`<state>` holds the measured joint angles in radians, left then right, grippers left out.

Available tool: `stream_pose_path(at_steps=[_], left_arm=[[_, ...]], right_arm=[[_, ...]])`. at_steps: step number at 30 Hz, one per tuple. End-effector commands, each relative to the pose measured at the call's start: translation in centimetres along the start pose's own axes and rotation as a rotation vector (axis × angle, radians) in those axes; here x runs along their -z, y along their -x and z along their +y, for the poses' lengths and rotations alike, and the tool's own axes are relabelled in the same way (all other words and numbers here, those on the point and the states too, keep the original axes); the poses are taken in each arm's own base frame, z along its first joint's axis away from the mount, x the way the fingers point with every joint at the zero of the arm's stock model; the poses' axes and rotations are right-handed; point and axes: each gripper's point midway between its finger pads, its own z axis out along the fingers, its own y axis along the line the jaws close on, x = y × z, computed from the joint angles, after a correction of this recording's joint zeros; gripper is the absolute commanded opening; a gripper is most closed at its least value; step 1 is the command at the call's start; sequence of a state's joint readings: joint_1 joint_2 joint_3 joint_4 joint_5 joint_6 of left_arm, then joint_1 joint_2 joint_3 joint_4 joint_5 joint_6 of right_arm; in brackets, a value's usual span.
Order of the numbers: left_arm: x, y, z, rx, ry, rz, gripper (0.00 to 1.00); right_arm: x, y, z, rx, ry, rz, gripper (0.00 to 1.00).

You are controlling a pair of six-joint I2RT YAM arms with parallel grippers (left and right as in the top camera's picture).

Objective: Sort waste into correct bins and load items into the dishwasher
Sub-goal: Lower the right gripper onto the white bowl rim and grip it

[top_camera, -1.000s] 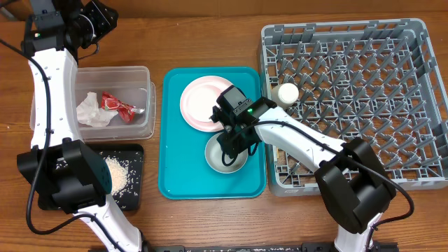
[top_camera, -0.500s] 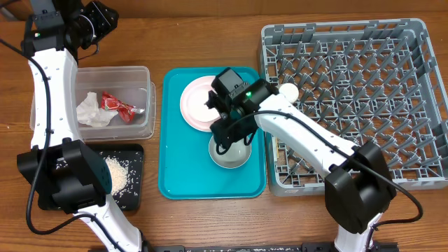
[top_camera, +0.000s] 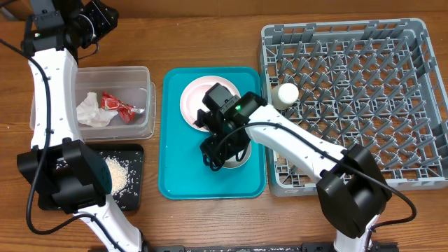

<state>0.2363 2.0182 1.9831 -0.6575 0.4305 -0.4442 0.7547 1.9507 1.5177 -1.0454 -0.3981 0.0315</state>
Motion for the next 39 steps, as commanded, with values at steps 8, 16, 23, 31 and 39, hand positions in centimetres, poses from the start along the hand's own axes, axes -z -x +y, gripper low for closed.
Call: stream_pose_path(at_steps=[8, 16, 23, 31, 39], left_arm=[[0.2, 0.7, -0.4, -0.026, -0.013, -0.015, 0.41], [0.2, 0.8, -0.2, -0.023, -0.010, -0.018, 0.41], [0.2, 0.8, -0.1, -0.023, -0.010, -0.018, 0.42], [0.5, 1.1, 0.4, -0.016, -0.003, -0.024, 0.42], [1.0, 1.8, 1.6, -0.001, 0.010, -0.038, 0.42]], right_arm=[[-2.6, -1.1, -2.3, 0.029, -0.114, -0.008, 0.56], [-2.6, -0.7, -2.6, 0.035, -0.131, -0.025, 0.45], [-2.6, -0.3, -2.5, 0.040, -0.128, -0.039, 0.44], [-3.1, -0.7, -1.2, 0.070, -0.121, -0.026, 0.44], [-3.3, -0.4, -1.0, 0.095, -0.157, -0.040, 0.44]])
